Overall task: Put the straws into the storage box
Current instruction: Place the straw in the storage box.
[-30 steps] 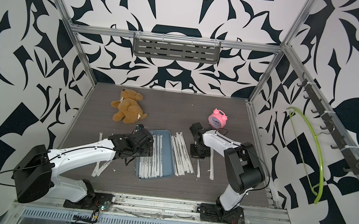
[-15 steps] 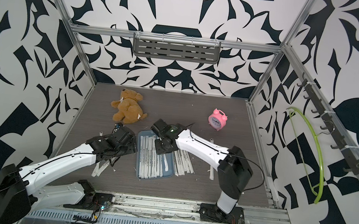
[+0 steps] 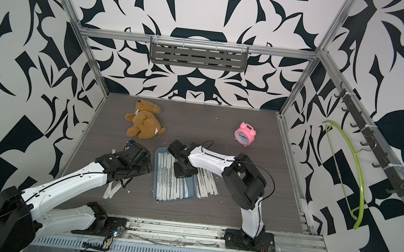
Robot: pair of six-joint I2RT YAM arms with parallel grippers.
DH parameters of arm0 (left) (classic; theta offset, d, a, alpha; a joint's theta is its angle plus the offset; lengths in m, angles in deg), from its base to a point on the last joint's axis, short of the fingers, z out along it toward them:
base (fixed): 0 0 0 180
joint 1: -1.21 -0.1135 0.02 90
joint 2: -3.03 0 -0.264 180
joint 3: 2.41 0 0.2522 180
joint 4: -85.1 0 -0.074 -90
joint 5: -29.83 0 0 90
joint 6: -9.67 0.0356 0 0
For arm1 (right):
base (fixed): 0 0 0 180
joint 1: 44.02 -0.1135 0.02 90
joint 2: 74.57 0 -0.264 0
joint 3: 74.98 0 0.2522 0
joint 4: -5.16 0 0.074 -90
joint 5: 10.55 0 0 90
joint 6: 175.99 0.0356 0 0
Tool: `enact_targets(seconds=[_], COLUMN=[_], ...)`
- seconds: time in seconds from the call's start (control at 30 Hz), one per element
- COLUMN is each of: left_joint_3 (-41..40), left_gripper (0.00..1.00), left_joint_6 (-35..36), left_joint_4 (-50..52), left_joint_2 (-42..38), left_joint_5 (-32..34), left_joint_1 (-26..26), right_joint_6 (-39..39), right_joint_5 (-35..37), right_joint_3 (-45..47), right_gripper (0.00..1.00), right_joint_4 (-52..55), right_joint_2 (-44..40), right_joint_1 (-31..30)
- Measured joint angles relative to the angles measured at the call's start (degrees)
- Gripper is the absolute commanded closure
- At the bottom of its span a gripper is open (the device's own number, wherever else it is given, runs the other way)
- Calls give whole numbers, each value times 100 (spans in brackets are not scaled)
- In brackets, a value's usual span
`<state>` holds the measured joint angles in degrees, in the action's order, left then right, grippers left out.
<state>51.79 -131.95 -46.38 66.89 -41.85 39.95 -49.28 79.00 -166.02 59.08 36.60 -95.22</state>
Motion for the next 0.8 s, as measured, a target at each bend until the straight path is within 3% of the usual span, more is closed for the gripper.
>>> enact_targets(seconds=[0.47,0.8], left_joint_3=[2,2], left_gripper=[33,37], left_joint_6=[17,236], left_joint_4=[74,149], left_joint_2=[-39,37], left_joint_5=[39,-96], left_joint_1=[-61,-595], right_joint_6=[157,142], right_joint_5=[-39,-35], right_joint_3=[39,35], right_gripper=[78,70], right_joint_4=[-79,57], right_joint_2=[101,-28], right_joint_1=[0,2])
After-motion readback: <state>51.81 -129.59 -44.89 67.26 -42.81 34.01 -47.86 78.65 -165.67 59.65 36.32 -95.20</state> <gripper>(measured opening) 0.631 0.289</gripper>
